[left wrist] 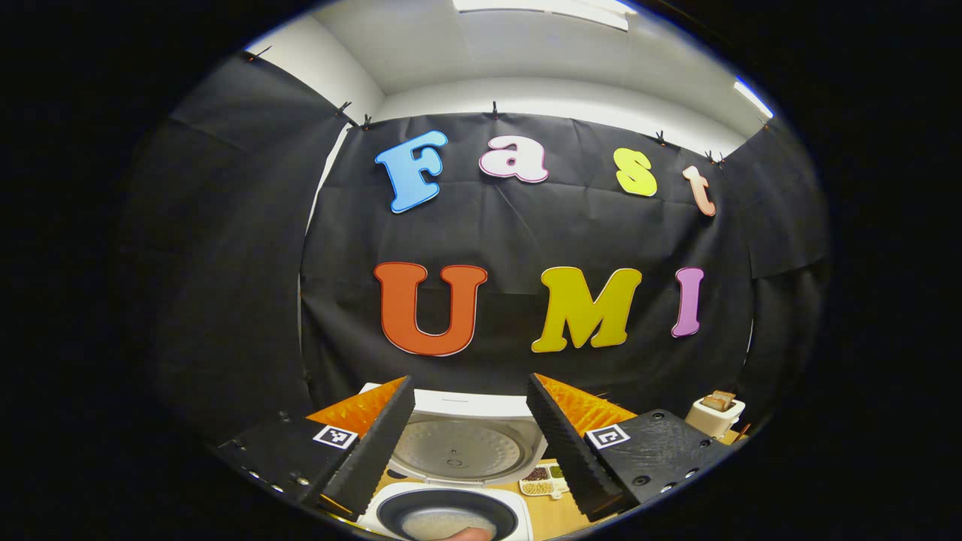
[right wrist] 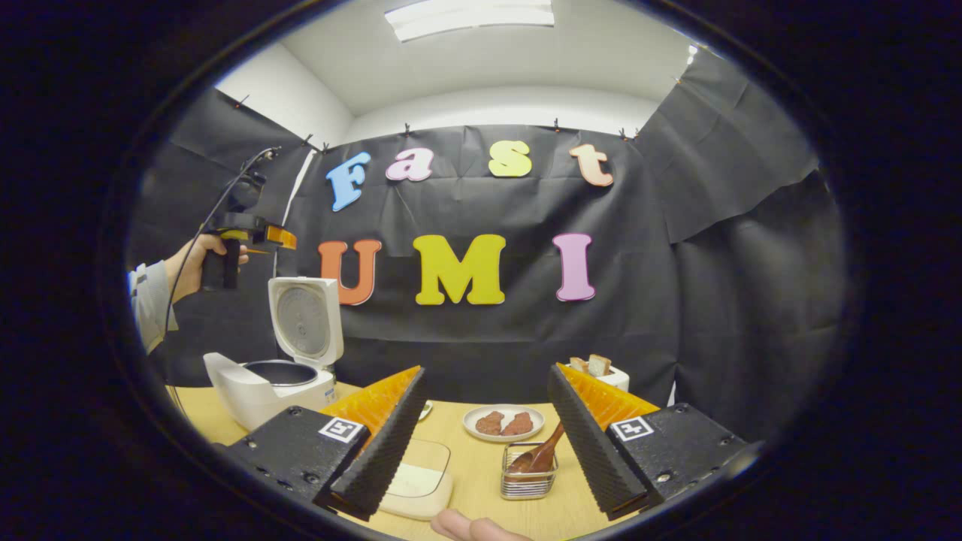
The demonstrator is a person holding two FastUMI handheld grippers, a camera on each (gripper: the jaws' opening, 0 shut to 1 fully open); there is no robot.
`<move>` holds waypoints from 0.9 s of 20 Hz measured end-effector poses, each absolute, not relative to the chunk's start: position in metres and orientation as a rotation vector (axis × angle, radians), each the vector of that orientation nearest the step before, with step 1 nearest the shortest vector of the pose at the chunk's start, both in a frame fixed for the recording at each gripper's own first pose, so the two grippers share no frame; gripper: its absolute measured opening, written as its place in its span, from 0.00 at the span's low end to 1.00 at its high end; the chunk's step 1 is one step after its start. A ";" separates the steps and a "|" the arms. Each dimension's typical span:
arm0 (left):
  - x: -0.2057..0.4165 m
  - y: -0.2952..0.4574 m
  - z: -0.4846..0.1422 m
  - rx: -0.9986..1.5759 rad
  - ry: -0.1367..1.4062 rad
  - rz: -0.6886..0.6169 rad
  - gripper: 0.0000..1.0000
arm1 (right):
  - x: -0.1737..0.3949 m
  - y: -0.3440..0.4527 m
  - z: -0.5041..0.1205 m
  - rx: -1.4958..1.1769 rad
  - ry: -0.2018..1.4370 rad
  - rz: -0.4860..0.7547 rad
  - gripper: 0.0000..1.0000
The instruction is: Close the left gripper, press the button to open the rice cooker; take a wooden spoon from the chopstick holder with the right hand, scoop a spoonful of rice and pour it into the rice cooker, then put the wooden spoon back into the chopstick holder.
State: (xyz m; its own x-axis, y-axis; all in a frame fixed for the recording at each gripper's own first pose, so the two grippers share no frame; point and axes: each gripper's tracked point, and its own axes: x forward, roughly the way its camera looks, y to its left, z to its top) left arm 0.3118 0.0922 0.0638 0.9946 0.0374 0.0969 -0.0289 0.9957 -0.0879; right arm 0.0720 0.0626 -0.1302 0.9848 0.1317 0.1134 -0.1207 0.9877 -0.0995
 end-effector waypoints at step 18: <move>0.436 0.125 -0.001 -0.022 -0.035 0.089 0.98 | 0.100 0.062 -0.152 -0.057 -0.082 0.133 1.00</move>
